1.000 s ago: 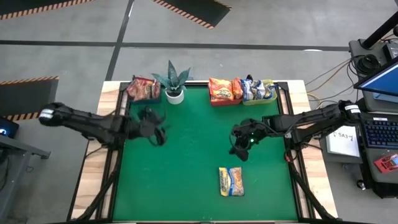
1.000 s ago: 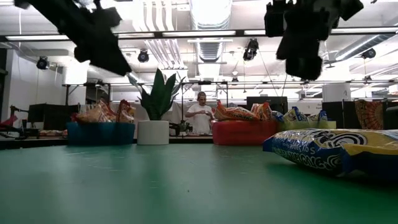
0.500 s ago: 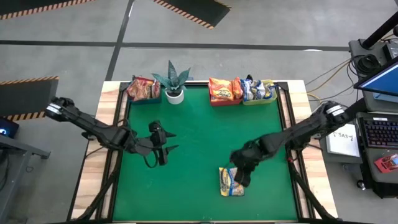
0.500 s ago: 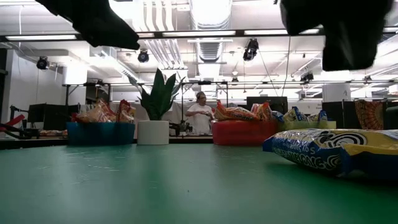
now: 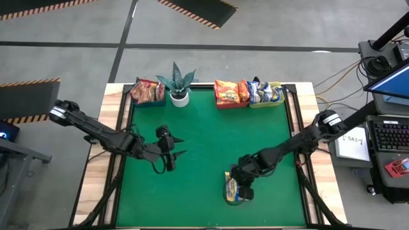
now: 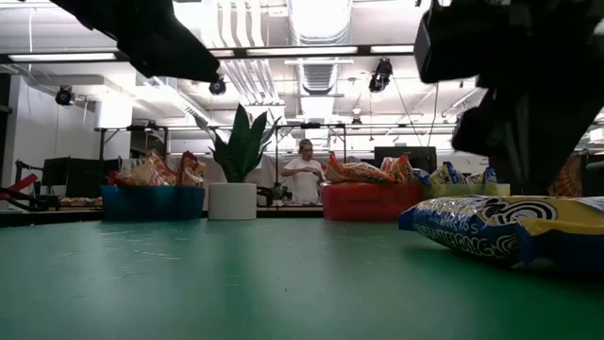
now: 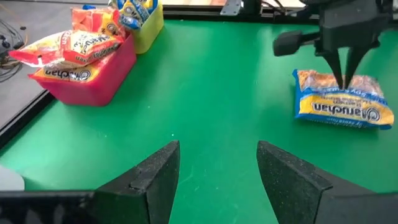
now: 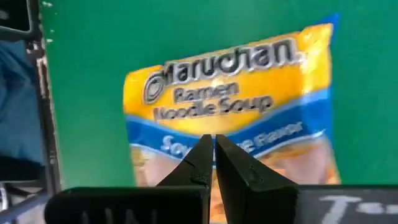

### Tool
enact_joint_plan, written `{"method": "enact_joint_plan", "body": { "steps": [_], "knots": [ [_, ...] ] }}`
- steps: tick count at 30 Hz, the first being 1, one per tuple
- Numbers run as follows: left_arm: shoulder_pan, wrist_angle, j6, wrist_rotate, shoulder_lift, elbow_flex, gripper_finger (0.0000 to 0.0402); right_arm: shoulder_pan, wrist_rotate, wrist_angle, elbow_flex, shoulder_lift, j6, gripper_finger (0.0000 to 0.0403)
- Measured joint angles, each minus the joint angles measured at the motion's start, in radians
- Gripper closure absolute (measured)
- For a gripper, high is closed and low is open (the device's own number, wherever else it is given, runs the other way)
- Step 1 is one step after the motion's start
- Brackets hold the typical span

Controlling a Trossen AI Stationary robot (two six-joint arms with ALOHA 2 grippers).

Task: Sort Maruchan noodles
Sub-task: Put the blue noodle pack into the yellow bin

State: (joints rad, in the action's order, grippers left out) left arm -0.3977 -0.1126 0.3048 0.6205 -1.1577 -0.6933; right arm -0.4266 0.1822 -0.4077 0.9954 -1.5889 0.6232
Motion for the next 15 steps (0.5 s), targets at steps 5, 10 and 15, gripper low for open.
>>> {"method": "enact_joint_plan", "body": {
  "steps": [5, 10, 15],
  "knots": [
    [0.0, 0.016, -0.015, 0.0, -0.024, 0.0, 0.0205, 0.033, -0.002, 0.106, -0.035, -0.016, -0.074, 0.0394],
    [0.0, 0.014, -0.016, 0.0, -0.029, 0.0, 0.0205, 0.065, 0.001, 0.191, -0.062, -0.028, -0.135, 0.0394],
    [0.0, 0.016, -0.033, 0.019, -0.029, 0.0, 0.0205, 0.111, -0.017, 0.226, -0.07, -0.03, -0.268, 0.0394]
  ]
}}
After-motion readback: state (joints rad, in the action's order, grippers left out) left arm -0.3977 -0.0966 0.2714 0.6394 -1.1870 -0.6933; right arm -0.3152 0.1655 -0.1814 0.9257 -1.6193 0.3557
